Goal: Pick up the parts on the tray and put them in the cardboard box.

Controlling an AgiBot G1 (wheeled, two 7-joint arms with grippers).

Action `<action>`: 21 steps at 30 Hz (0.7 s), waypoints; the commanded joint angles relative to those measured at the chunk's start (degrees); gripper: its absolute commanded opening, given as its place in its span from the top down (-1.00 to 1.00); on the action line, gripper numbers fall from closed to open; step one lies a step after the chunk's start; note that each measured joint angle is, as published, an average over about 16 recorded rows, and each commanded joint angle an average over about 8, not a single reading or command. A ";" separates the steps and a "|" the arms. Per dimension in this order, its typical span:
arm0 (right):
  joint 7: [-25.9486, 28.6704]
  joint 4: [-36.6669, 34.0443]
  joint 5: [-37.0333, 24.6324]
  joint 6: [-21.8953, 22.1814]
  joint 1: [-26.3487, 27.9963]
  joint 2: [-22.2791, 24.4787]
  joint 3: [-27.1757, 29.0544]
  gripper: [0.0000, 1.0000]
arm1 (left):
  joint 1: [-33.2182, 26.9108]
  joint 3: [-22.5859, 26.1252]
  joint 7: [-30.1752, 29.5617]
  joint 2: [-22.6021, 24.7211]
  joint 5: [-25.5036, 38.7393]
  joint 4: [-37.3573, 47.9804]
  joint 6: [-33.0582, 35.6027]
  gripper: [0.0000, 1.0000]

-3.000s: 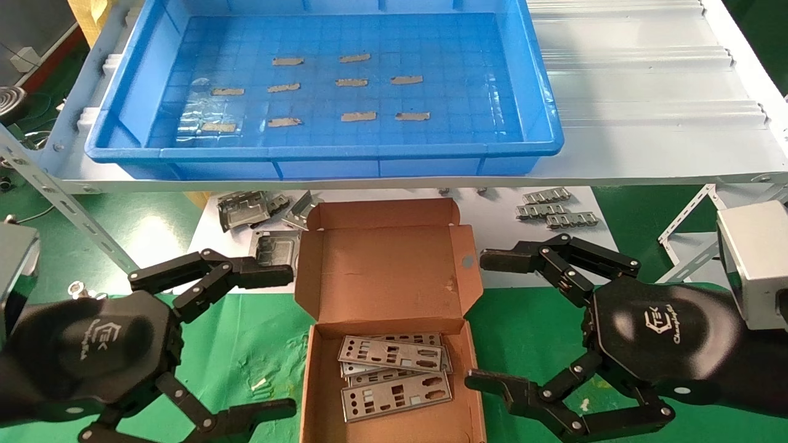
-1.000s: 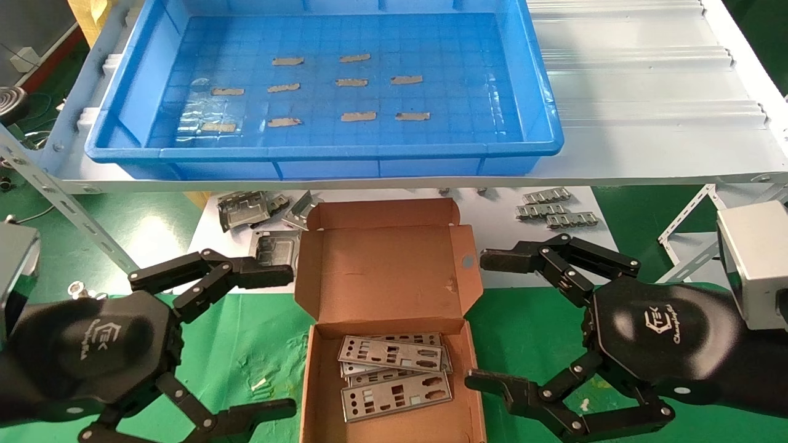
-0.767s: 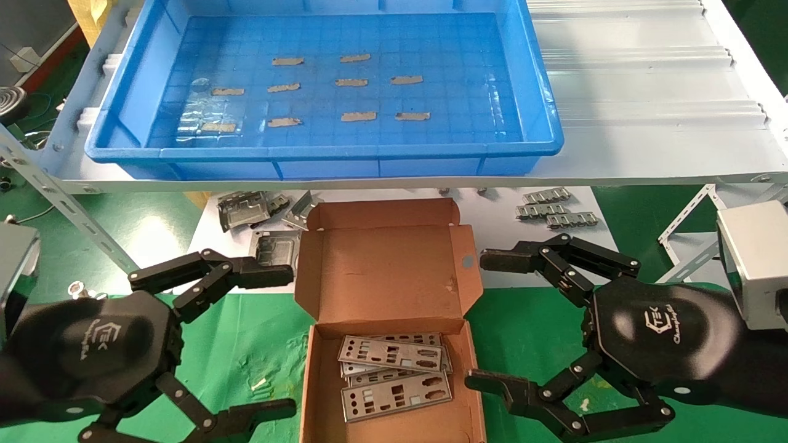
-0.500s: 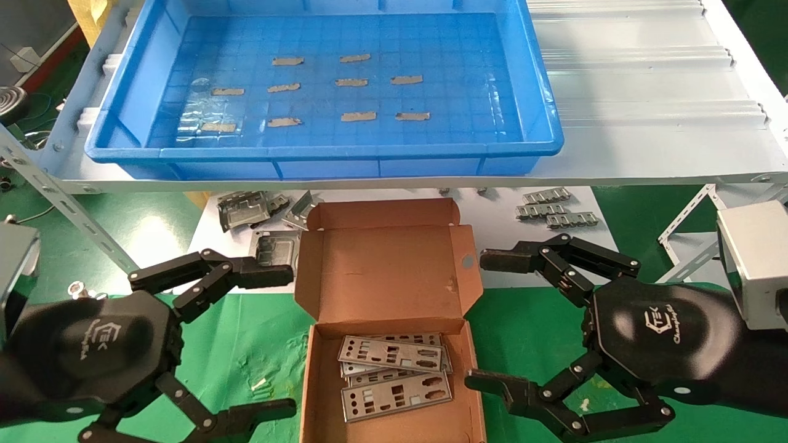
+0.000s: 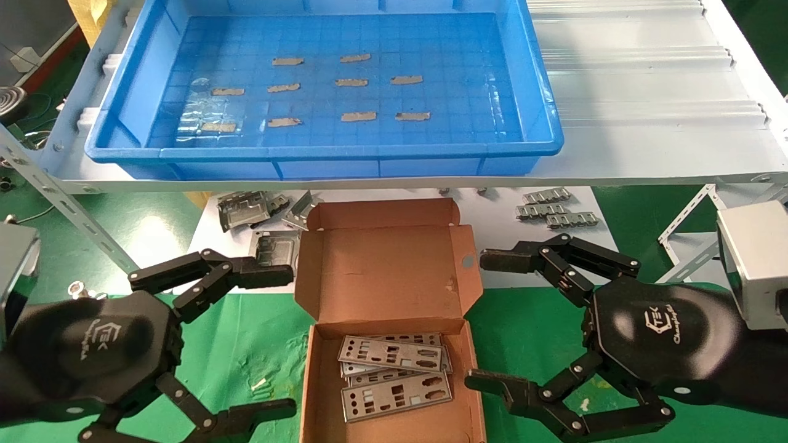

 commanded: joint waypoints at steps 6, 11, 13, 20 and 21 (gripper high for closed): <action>0.00 0.00 0.00 0.00 0.00 0.00 0.00 -1.00 | 0.00 0.00 0.00 0.00 0.00 0.00 0.00 -1.00; 0.00 0.00 0.00 0.00 0.00 0.00 0.00 -1.00 | 0.00 0.00 0.00 0.00 0.00 0.00 0.00 -1.00; 0.00 0.00 0.00 0.00 0.00 0.00 0.00 -1.00 | 0.00 0.00 0.00 0.00 0.00 0.00 0.00 -1.00; 0.00 0.00 0.00 0.00 0.00 0.00 0.00 -1.00 | 0.00 0.00 0.00 0.00 0.00 0.00 0.00 -1.00; 0.00 0.00 0.00 0.00 0.00 0.00 0.00 -1.00 | 0.00 0.00 0.00 0.00 0.00 0.00 0.00 -1.00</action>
